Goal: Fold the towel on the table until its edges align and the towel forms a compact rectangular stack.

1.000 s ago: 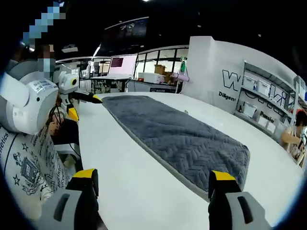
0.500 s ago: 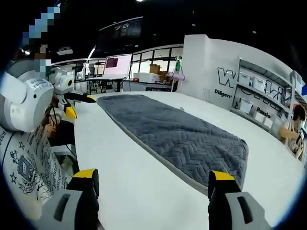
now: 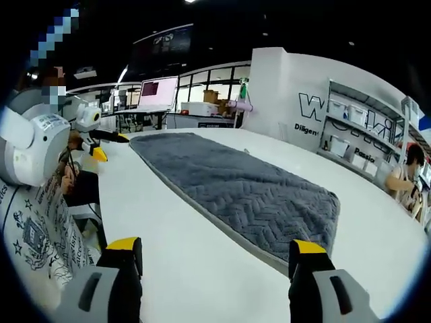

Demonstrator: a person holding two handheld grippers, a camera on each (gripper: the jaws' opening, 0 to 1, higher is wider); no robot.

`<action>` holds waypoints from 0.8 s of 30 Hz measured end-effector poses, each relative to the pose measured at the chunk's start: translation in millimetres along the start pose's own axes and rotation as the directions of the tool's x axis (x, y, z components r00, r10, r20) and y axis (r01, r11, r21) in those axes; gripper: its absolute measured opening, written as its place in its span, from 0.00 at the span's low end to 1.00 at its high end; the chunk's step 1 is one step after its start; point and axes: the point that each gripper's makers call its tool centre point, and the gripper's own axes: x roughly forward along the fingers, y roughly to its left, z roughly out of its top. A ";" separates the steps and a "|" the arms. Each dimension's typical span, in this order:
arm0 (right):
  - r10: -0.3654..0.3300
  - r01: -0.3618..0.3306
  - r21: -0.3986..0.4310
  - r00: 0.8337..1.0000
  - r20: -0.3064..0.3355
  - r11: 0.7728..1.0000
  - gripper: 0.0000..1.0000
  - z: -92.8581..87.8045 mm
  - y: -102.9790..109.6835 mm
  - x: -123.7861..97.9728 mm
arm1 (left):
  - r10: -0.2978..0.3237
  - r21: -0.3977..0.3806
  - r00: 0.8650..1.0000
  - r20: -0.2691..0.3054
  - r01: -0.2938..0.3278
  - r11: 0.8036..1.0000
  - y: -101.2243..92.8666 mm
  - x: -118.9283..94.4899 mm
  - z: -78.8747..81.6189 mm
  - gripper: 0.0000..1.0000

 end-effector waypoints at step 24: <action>-0.016 0.016 0.004 0.999 -0.035 1.000 0.89 -1.4 -49.4 13.5 | -0.016 -0.110 0.997 0.072 0.024 0.994 79.1 -0.3 2.6 0.97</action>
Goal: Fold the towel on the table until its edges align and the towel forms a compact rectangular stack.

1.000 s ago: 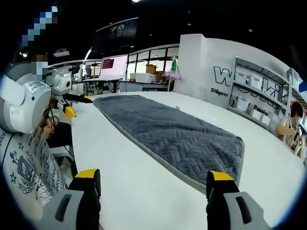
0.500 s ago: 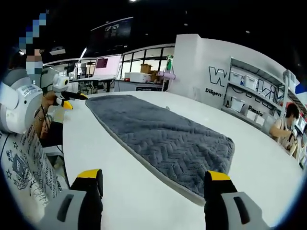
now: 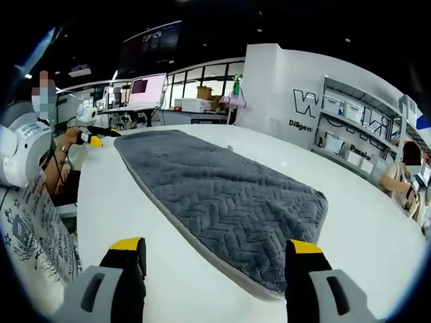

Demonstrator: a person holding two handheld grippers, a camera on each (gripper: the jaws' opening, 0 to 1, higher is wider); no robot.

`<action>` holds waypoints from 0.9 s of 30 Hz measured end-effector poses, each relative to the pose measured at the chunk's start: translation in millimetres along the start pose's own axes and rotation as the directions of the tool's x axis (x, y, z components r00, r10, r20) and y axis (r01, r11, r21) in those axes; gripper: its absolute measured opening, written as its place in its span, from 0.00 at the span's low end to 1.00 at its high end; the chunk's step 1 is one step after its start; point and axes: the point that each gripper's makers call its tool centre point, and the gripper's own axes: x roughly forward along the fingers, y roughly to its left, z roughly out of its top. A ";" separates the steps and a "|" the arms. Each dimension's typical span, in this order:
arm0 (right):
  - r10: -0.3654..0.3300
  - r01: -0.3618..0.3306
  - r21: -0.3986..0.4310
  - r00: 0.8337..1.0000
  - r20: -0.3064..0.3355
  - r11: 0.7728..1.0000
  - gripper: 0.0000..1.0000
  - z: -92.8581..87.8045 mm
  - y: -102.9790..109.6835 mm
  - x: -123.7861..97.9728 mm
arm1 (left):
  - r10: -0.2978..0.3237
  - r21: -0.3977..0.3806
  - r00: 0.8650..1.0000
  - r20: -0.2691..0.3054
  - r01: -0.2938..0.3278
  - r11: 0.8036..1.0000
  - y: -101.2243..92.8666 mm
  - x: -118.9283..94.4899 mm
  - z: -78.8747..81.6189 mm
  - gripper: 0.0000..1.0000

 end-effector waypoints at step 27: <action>-0.004 0.004 0.008 1.000 -0.010 1.000 0.88 -4.1 -3.2 -3.7 | 0.085 -0.070 0.987 -0.133 -0.095 0.993 68.0 -8.6 -27.7 0.88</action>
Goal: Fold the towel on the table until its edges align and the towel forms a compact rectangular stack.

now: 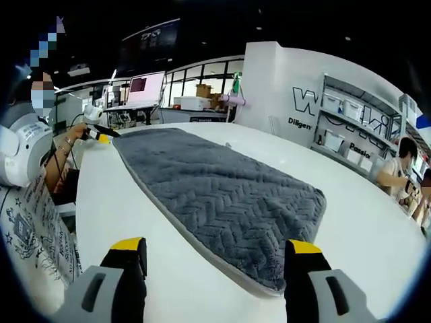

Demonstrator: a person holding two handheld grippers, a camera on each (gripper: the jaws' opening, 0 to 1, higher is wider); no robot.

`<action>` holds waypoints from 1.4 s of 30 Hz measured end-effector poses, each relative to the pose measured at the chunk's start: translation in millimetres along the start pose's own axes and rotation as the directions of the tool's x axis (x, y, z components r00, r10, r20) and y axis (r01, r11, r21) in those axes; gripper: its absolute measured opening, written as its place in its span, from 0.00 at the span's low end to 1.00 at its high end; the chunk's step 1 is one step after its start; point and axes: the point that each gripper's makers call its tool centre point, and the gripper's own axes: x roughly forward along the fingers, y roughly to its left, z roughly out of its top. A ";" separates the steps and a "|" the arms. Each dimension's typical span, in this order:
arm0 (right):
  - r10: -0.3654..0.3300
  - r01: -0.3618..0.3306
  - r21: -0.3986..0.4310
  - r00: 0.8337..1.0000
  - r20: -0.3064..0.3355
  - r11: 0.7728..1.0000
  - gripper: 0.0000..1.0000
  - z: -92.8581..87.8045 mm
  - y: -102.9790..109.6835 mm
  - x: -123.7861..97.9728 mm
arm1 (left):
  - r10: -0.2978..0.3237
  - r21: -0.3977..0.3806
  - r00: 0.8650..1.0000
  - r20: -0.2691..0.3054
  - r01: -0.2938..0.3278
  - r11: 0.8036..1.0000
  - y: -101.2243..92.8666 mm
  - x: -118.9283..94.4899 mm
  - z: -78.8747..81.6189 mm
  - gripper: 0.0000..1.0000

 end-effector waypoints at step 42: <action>0.008 0.004 0.109 0.994 -0.109 0.994 0.47 -37.4 -37.4 4.3 | 0.029 0.100 0.998 -0.063 -0.022 0.995 17.0 -2.7 -6.8 0.65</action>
